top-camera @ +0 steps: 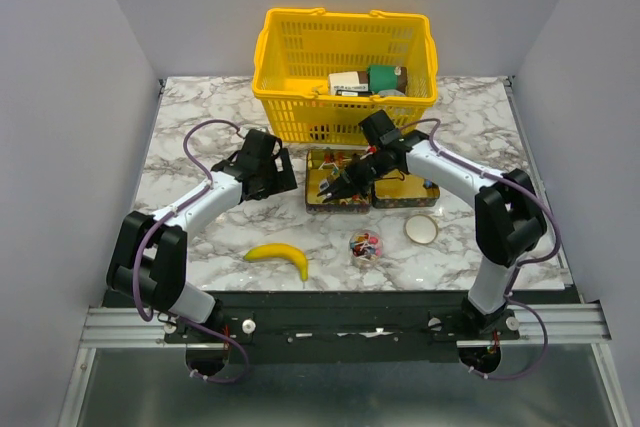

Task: Pack the candies
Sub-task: Move the storage box to the center of the board, then scoop the fake candies from the storage box.

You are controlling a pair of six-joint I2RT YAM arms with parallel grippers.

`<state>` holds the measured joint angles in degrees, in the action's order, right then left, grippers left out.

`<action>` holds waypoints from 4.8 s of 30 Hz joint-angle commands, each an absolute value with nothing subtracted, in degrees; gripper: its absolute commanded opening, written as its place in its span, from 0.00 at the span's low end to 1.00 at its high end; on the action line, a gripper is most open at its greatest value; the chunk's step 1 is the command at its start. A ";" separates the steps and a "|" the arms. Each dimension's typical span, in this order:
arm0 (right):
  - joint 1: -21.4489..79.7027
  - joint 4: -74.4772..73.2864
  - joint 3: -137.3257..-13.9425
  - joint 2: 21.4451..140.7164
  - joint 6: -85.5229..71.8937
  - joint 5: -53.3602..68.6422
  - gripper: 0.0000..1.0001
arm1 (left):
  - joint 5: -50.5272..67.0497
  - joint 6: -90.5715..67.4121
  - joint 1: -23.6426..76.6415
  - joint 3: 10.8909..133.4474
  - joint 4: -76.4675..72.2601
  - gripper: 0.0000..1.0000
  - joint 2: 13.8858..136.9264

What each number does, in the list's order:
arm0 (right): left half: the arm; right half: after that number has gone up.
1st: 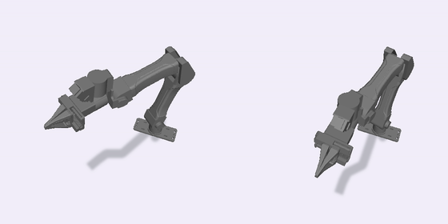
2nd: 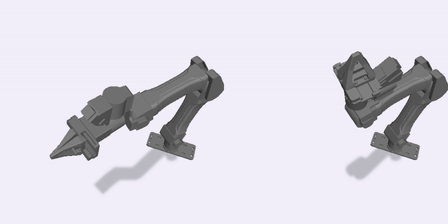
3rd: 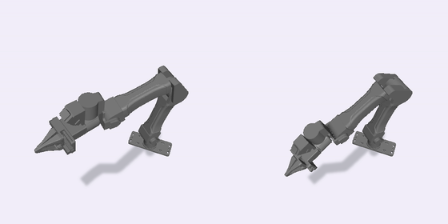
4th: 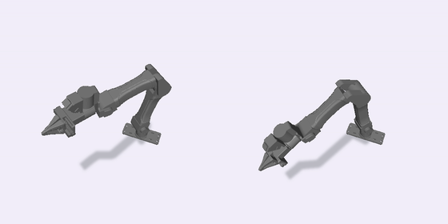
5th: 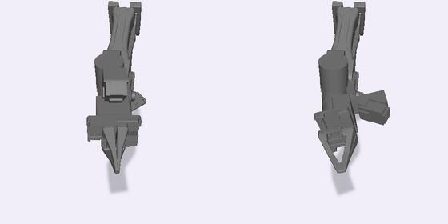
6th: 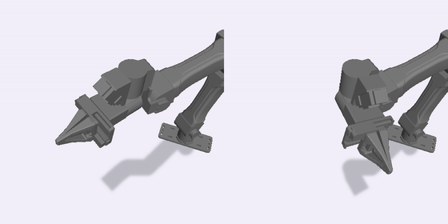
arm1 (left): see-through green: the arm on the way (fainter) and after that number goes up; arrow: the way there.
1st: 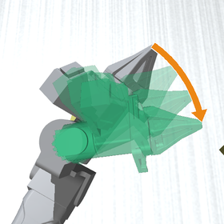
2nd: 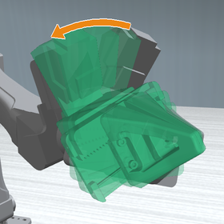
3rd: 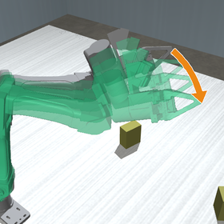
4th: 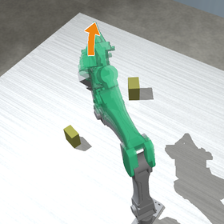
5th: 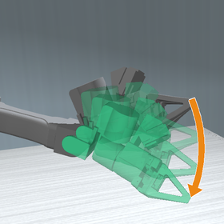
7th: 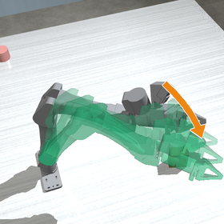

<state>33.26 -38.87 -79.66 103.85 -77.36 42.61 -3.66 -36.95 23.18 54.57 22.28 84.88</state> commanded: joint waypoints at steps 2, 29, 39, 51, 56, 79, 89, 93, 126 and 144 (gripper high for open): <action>33.84 -30.41 -76.54 104.58 -89.29 41.84 0.00 | -5.89 -37.97 22.50 55.46 23.64 0.99 85.34; 33.49 -37.43 -72.07 105.20 -90.10 28.22 0.00 | -5.98 -38.14 20.92 55.11 23.64 0.99 84.11; 29.80 -45.17 -76.81 107.30 -79.38 21.71 0.00 | 1.03 -37.27 20.92 54.32 19.69 0.99 84.02; 29.53 -47.73 -80.78 109.95 -72.42 22.85 0.00 | 10.02 -38.58 25.75 60.46 15.03 0.99 93.85; 29.44 -46.32 -78.49 109.51 -71.81 24.26 0.00 | 10.99 -39.55 27.94 66.70 14.59 0.99 99.75; 29.53 -45.53 -76.99 108.99 -70.84 27.68 0.00 | 2.20 -37.71 32.17 71.55 23.91 0.46 108.37; 29.53 -46.32 -75.15 107.23 -69.87 27.77 0.00 | 0.79 -37.27 32.43 64.26 24.87 0.42 102.40; 29.53 -46.32 -74.36 107.40 -68.21 27.60 0.00 | 0.79 -37.27 32.43 61.79 24.52 0.41 100.20; 23.47 -53.70 -84.38 116.02 -47.03 10.55 0.00 | 1.93 -34.89 32.52 63.72 25.05 0.16 101.07; 24.87 -49.83 -79.89 113.29 -33.94 8.79 0.00 | 0.88 -36.03 32.52 67.23 25.58 0.18 102.31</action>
